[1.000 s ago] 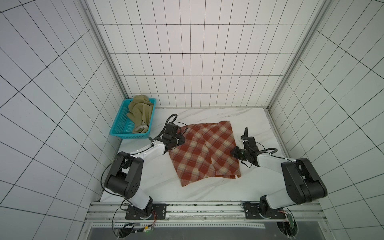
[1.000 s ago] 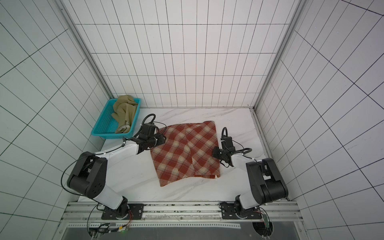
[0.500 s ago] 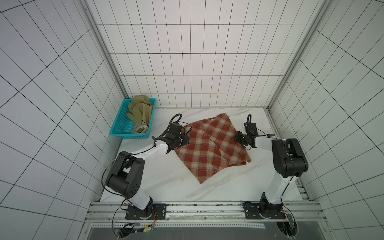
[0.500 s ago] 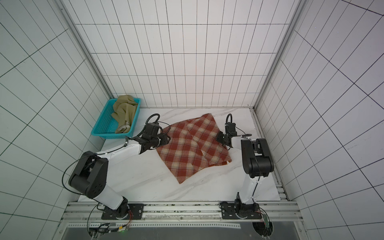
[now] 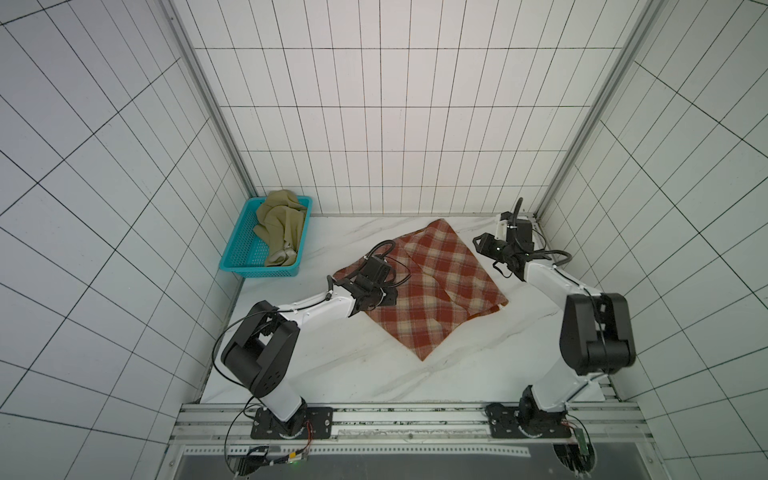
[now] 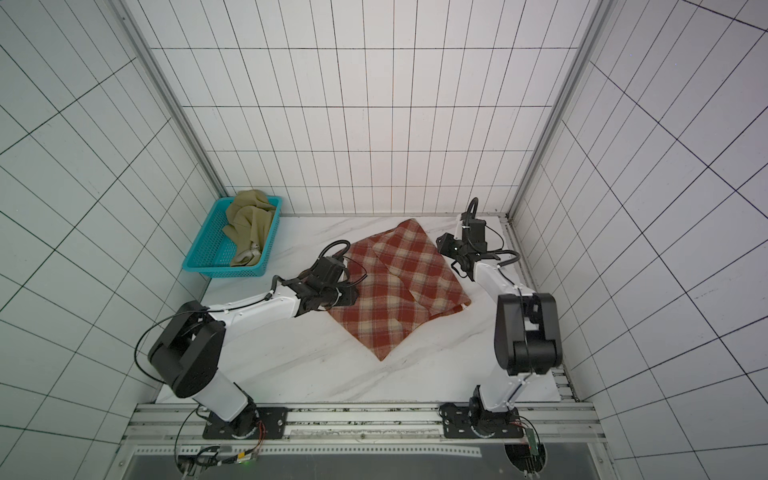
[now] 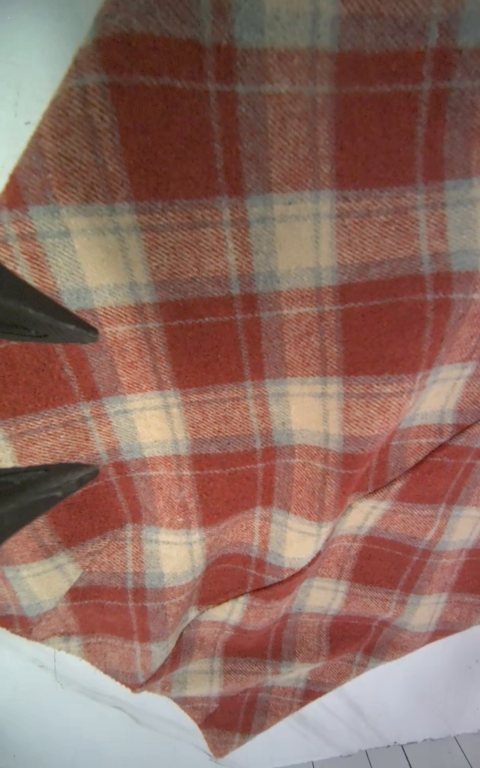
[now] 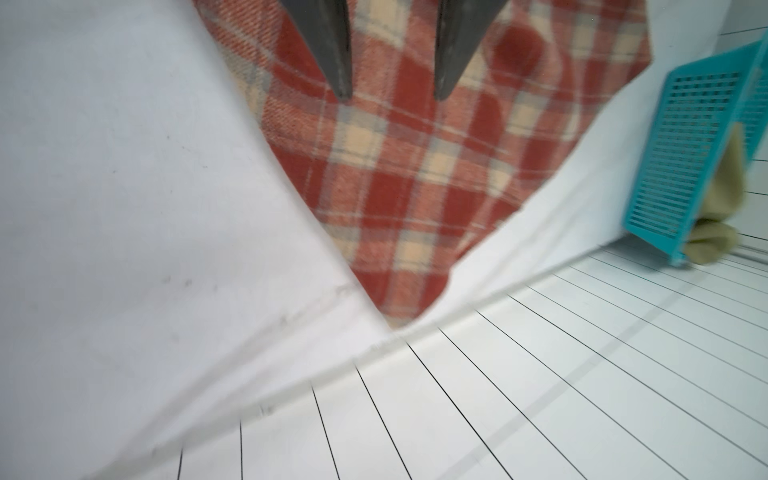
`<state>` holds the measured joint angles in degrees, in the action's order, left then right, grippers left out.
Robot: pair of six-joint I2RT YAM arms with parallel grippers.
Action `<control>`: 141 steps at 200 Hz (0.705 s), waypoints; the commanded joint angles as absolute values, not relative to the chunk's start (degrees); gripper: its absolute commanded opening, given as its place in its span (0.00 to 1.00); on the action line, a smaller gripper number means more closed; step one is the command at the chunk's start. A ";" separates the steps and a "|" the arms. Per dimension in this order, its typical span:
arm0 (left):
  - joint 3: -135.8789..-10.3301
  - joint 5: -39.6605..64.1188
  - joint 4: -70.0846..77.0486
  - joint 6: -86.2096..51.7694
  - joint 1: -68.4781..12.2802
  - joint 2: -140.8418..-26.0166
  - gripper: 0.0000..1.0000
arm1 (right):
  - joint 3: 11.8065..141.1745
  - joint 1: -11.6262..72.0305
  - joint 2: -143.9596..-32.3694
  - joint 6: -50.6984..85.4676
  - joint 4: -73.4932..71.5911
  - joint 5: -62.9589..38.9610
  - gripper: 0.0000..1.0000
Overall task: Fold and stack skirts
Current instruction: Rotate the skirt at the center of the table.
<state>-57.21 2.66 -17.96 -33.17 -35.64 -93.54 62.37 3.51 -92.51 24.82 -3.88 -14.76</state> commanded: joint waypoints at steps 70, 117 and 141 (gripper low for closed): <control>-57.54 7.12 -19.90 -31.63 -32.34 -97.73 0.44 | 31.41 10.54 -68.62 30.92 -1.95 -11.73 0.34; -53.61 8.93 -18.53 -33.95 -33.72 -98.71 0.44 | 31.02 9.83 -74.10 30.67 -2.32 -11.29 0.33; -50.08 9.90 -16.41 -35.96 -35.08 -98.14 0.44 | 32.33 9.58 -79.12 30.59 -4.30 -12.59 0.32</control>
